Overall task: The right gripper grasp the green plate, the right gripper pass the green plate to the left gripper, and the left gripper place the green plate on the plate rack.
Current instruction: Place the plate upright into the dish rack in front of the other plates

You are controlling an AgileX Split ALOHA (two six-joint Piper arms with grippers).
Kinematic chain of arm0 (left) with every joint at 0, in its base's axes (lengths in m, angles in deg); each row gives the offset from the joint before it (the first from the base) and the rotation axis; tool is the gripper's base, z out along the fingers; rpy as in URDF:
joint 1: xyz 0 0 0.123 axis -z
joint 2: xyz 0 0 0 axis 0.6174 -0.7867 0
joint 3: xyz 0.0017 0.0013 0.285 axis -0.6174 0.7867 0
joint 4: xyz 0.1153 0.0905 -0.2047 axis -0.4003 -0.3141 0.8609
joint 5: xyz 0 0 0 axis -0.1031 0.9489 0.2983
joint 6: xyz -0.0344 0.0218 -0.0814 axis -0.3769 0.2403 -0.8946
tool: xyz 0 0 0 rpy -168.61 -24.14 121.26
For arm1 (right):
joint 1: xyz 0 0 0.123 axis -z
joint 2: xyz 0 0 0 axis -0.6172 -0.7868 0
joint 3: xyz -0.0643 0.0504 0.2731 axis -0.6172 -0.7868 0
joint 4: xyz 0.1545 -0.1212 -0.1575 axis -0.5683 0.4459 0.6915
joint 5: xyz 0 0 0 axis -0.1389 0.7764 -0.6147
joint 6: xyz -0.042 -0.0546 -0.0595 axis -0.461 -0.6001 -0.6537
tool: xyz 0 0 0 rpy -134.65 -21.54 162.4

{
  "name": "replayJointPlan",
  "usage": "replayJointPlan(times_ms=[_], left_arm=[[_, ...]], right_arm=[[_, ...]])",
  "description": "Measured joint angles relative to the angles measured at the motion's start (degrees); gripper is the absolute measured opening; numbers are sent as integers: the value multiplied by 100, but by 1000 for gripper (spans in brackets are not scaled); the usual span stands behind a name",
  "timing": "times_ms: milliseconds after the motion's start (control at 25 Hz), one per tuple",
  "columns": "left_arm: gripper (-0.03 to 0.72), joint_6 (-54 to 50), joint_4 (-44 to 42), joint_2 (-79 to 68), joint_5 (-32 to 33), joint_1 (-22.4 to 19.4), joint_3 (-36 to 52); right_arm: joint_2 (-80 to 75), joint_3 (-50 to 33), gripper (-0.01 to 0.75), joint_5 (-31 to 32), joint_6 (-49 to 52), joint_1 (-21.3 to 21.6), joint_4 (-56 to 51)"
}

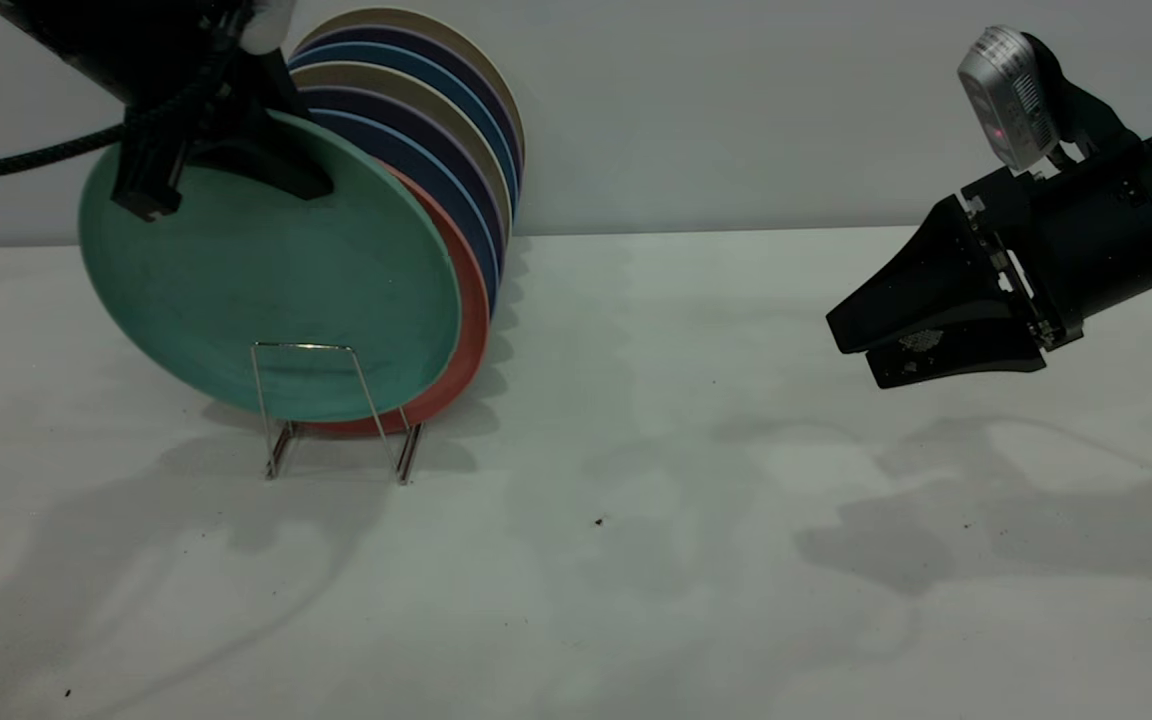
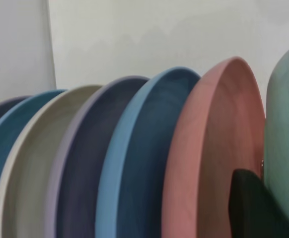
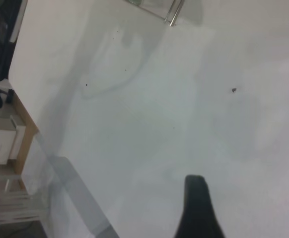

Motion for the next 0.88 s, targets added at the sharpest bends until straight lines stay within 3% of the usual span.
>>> replayJointPlan(times_ms=[120, 400, 680, 880], left_arm=[[148, 0, 0, 0, -15, 7, -5], [307, 0, 5, 0, -17, 11, -25], [325, 0, -13, 85, 8, 11, -37], [370, -53, -18, 393, 525, 11, -37]], right_arm=[[0, 0, 558, 0, 0, 0, 0], [0, 0, 557, -4, 0, 0, 0], [0, 0, 557, -16, 0, 0, 0], [0, 0, 557, -46, 0, 0, 0]])
